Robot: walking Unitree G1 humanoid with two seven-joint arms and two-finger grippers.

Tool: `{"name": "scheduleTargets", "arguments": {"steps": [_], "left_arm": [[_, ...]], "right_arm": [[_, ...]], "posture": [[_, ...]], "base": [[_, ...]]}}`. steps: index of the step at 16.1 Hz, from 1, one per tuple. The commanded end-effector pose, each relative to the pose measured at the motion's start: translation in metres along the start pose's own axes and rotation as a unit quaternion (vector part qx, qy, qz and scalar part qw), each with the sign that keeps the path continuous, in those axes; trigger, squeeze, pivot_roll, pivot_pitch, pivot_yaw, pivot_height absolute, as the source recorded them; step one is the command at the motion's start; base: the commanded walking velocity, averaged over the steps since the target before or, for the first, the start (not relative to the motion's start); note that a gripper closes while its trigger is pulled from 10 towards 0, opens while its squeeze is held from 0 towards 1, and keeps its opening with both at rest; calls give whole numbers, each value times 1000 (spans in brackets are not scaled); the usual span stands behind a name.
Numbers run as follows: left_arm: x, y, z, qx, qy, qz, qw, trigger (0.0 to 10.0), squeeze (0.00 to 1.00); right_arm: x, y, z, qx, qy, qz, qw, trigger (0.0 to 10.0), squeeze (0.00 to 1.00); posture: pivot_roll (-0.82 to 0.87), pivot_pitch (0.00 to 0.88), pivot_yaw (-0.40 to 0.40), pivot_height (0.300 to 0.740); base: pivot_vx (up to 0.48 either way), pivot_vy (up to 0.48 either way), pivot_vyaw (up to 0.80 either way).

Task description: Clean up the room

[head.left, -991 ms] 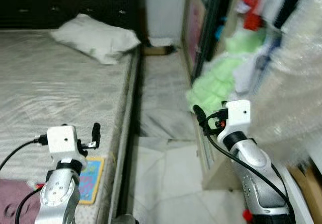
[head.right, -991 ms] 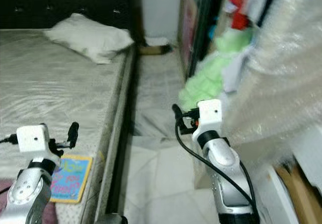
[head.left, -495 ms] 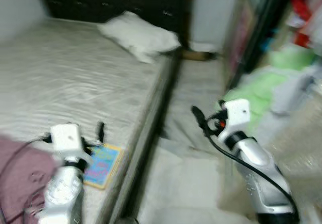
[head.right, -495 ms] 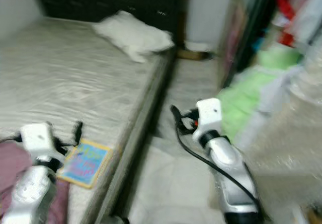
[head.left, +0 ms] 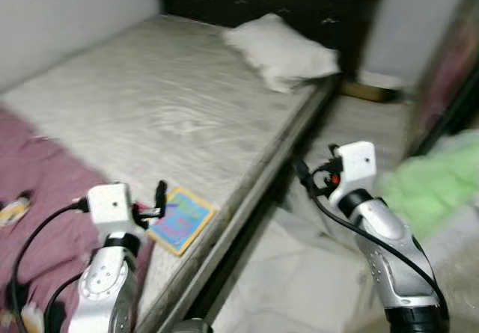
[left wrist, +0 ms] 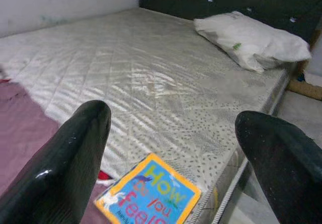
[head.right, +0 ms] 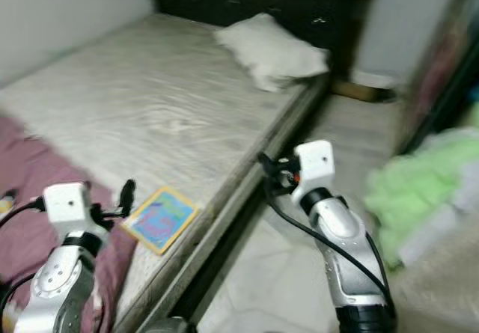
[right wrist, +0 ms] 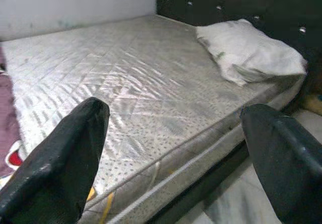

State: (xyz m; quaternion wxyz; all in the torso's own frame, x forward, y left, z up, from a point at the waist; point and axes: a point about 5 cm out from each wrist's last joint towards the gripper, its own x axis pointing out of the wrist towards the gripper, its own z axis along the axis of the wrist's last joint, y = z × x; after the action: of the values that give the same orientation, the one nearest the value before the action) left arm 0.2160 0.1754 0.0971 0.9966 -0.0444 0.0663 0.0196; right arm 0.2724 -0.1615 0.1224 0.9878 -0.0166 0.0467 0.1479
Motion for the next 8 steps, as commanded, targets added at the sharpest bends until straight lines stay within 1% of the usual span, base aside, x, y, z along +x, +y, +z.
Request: {"name": "scheduleTargets", "arguments": {"steps": [1, 3, 5, 8], "left_arm": [[0, 5, 2, 7, -1, 4, 1000, 10000, 0], [1, 3, 3, 4, -5, -7, 1000, 10000, 0], [1, 0, 4, 11, -7, -14, 1000, 10000, 0], [3, 1, 4, 10, -8, -10, 1000, 10000, 0]], "right_arm": [[4, 5, 5, 1, -12, 15, 1000, 10000, 0], [6, 8, 6, 1, -17, 20, 1000, 10000, 0], [8, 9, 7, 2, -20, 23, 1000, 10000, 0], [10, 12, 7, 3, -24, 27, 999, 10000, 0]], "posture": [[-98, 0, -8, 740], [-98, 0, -8, 740], [-98, 0, -7, 740], [-97, 0, -5, 740]], "base": [[0, 0, 800], [0, 0, 800], [0, 0, 800], [0, 0, 800]]}}
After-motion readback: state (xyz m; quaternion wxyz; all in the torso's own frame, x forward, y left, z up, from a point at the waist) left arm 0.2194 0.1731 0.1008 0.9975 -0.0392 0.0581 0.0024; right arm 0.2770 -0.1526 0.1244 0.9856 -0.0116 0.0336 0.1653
